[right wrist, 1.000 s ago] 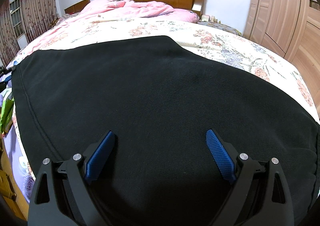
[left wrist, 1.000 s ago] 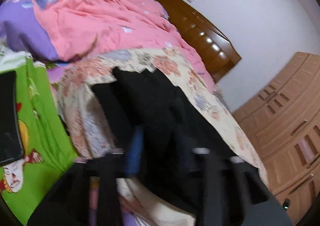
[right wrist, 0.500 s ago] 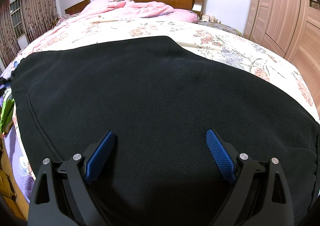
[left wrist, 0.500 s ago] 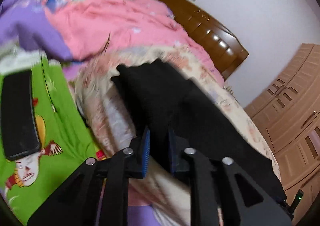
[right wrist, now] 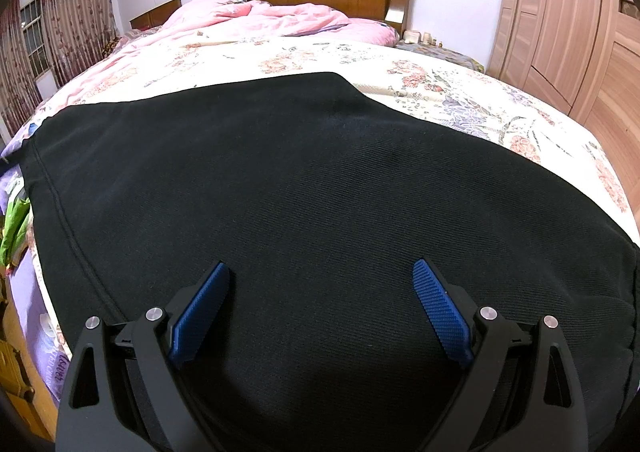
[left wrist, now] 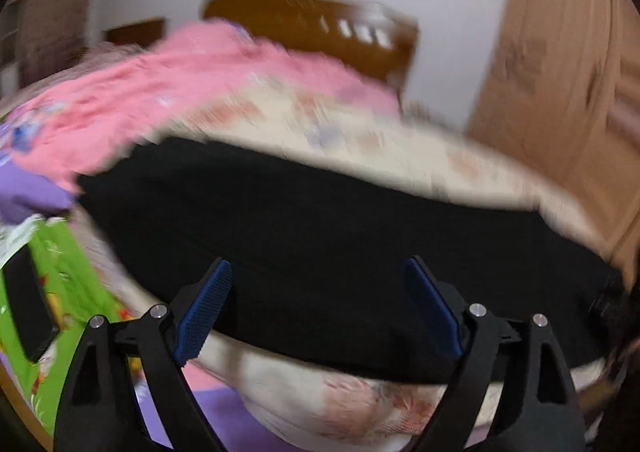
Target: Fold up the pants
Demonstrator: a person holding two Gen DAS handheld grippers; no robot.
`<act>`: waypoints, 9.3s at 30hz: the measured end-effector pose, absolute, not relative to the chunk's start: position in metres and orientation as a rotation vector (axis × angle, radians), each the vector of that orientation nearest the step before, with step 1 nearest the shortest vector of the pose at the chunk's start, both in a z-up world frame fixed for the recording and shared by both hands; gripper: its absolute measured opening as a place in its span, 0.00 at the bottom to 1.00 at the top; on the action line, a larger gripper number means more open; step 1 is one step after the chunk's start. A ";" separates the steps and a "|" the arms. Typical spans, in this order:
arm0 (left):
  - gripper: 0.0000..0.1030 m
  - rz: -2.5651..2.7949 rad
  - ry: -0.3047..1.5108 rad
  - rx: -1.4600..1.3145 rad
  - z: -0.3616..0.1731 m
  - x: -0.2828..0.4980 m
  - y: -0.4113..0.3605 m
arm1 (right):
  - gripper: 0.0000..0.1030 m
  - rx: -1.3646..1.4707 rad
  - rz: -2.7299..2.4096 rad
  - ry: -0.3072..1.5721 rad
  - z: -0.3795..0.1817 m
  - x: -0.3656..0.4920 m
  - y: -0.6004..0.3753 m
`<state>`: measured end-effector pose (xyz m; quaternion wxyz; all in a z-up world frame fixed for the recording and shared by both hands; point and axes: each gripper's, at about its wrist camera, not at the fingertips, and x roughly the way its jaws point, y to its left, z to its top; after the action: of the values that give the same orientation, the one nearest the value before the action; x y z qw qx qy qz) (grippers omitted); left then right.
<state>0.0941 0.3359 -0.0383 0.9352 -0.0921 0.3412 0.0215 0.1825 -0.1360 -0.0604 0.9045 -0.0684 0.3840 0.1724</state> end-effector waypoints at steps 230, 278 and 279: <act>0.31 0.028 0.553 -0.841 -0.041 0.118 0.485 | 0.89 -0.483 0.830 0.861 -0.054 0.162 0.136; 0.98 -0.037 0.624 0.084 -0.077 0.035 0.228 | 0.19 0.476 0.766 0.895 -0.043 0.189 -0.086; 0.98 -0.035 0.625 0.077 -0.081 0.041 0.227 | 0.19 0.472 0.765 0.880 -0.039 0.186 -0.087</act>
<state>0.0407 0.2271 -0.0806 0.9506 0.0381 0.3075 -0.0172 0.1862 -0.0866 -0.0395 0.8086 0.2205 0.4117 0.3579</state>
